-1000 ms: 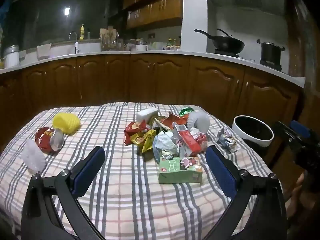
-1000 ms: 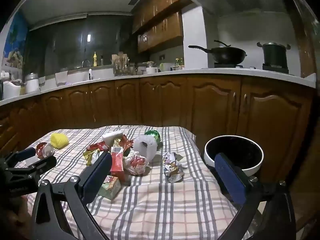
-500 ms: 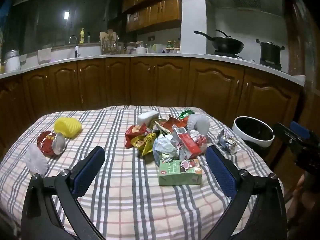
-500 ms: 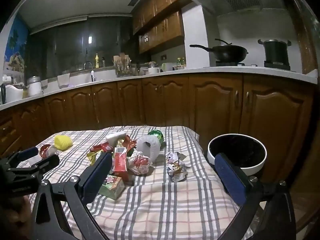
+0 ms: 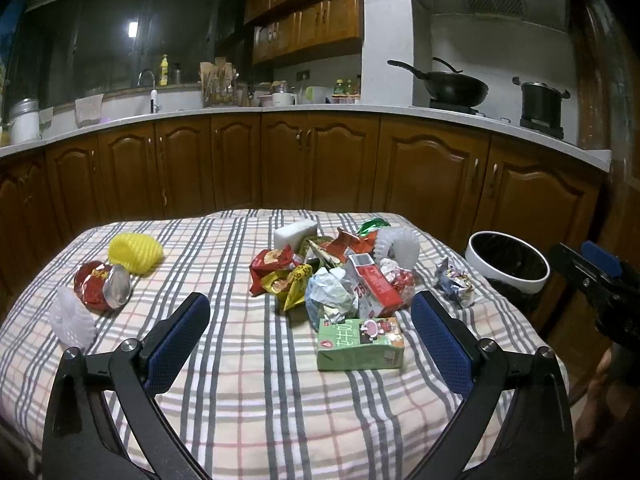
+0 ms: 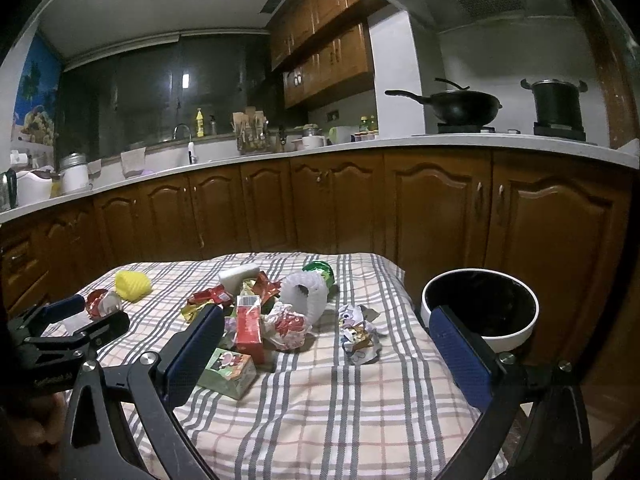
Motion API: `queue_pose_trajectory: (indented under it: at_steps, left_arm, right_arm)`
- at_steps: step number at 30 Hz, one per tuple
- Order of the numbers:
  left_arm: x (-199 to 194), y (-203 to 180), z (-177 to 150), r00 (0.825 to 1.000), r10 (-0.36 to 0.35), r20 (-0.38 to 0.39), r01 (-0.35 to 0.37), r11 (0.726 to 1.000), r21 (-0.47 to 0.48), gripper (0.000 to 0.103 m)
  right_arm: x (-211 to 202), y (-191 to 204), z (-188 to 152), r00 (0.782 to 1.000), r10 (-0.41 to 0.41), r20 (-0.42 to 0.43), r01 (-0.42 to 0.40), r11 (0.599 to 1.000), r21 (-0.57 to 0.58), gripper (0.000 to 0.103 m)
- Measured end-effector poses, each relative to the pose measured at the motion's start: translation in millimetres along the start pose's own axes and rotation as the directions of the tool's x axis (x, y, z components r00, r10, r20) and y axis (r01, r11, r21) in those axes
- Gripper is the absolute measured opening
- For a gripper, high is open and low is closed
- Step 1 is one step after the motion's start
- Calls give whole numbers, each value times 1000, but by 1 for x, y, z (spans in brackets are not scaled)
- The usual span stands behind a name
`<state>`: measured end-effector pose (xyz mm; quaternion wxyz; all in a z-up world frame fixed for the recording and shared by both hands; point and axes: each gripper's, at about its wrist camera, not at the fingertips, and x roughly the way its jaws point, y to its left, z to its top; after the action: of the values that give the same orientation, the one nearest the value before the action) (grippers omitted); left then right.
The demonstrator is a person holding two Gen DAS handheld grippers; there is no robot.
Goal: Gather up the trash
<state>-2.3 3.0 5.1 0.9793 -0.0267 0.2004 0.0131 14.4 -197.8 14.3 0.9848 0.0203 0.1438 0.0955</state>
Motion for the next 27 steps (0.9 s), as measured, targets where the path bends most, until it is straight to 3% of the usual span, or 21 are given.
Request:
queue_pose_trajectory:
  at_steps: [27]
  left_arm:
    - [8,-2,-3,1000,-2,-19,2,1000,7,103]
  right_arm:
    - [2,2,-4,1000,10,-15,-10,1000,10,103]
